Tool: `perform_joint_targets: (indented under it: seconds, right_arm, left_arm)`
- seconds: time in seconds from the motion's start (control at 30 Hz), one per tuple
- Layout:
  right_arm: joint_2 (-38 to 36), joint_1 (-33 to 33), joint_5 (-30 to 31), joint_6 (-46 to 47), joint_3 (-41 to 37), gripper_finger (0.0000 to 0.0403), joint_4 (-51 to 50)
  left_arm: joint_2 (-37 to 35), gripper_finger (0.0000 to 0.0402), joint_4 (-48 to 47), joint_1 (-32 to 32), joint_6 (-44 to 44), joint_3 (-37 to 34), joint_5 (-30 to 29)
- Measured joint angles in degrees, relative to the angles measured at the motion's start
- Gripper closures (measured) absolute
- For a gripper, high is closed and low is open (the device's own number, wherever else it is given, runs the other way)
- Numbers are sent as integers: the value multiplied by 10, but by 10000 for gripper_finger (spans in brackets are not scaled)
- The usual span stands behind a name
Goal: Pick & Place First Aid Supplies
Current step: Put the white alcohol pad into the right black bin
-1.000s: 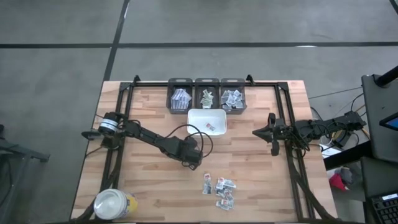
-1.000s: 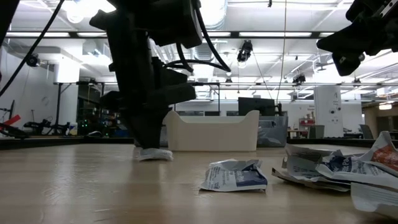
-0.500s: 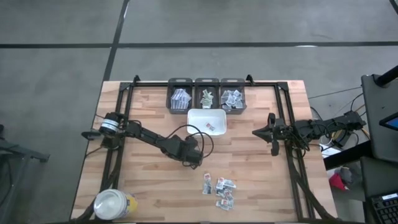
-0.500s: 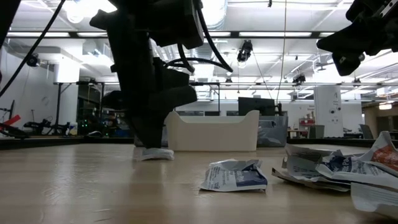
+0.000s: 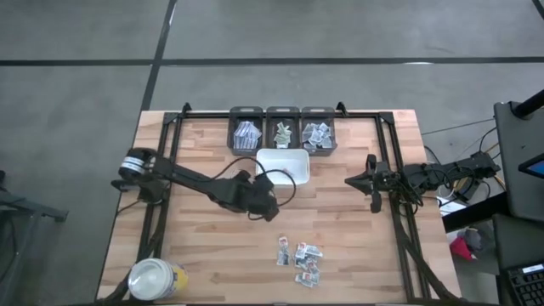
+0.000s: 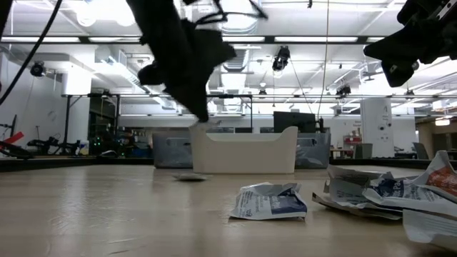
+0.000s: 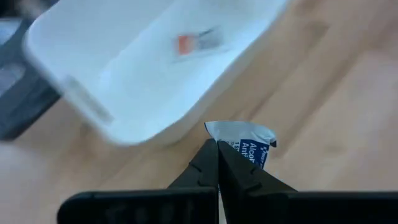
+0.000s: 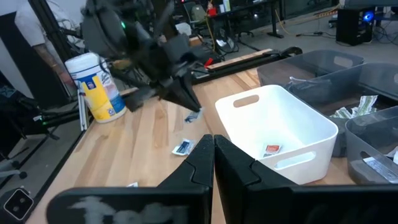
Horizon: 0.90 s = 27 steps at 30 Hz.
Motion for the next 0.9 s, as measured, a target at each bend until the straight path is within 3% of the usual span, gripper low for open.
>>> perform_joint_targets:
  seconds: [0.23,0.43,0.67,0.9]
  right_arm:
    - [0,0,-1,3,0,392,1]
    - [0,0,-6,76,0,392,15]
    - [13,0,-23,149,0,392,97]
    - [72,0,-61,171,5,387,176]
  left_arm:
    - [-39,402,210,3,111,6,71]
    - [-41,402,353,13,112,6,100]
    - [-36,402,378,21,85,6,101]
    - [-36,402,379,24,89,6,32]
